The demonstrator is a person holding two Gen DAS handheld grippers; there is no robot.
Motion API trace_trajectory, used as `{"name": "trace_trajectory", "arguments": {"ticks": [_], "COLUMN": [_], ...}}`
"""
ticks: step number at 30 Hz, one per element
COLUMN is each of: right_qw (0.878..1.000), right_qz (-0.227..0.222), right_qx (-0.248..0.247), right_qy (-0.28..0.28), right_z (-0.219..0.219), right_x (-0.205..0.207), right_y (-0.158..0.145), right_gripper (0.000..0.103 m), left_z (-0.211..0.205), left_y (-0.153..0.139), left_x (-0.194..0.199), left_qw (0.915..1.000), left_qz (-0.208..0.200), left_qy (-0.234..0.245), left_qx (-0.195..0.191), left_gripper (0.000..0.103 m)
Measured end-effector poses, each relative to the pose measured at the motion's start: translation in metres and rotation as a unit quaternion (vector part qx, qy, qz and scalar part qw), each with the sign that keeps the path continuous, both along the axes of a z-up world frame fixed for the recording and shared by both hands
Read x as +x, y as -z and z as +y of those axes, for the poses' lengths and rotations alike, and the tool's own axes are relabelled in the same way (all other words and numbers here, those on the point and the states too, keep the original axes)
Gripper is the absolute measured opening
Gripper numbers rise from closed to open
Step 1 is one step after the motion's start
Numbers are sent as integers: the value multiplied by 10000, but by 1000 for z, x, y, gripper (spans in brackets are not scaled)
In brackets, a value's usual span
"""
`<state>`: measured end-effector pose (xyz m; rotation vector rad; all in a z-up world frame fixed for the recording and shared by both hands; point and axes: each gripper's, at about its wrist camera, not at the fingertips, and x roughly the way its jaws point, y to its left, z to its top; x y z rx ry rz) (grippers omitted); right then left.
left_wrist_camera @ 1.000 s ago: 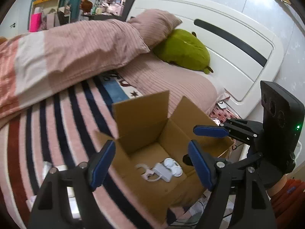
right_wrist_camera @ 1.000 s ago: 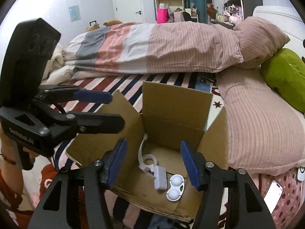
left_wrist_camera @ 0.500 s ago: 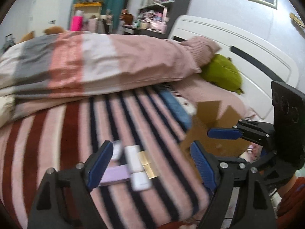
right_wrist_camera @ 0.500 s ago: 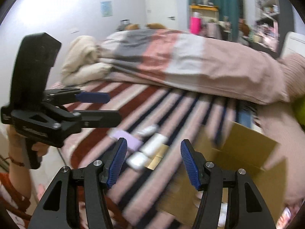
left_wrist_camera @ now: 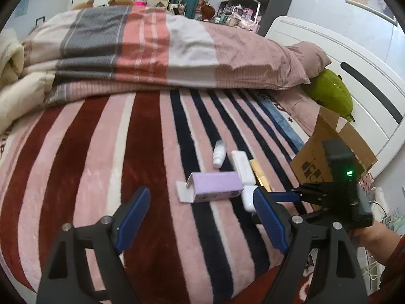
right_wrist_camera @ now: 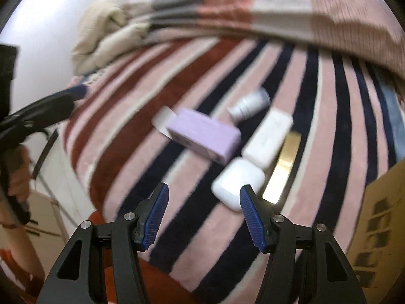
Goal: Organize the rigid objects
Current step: 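Grasp the white earbuds case with the right gripper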
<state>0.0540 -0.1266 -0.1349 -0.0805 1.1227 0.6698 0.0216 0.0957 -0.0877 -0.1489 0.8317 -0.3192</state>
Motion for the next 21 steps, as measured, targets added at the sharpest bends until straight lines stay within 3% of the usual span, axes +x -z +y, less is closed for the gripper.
{"name": "trace_trajectory", "arguments": {"ticks": [3,10,13,15,21], "right_qw": [9992,9980,9973,9962,9948], "right_qz": [-38,-108,-258,-376,-733], "right_qx": [-309,-244,-389,-585,-683], "right_qy": [252,574,569,521,202], "right_z": [1,3,10,14,6], "right_x": [6,16,19,19,3], "right_y": [20,29,31,32,17], "right_gripper": [55,55,55,48,48], "left_z": [4,7,4,2,-14], "left_y": [7,10,9,8,1], "left_x": [3,6,6,5,4], "left_qw": [10000,9999,9999,9999,9995], "left_qz": [76,107,102,105,114], "left_qy": [-28,-58,-42,-24,176], "left_qx": [-50,-109,-105,-96,-224], "left_gripper": [81,81,81,81,81]}}
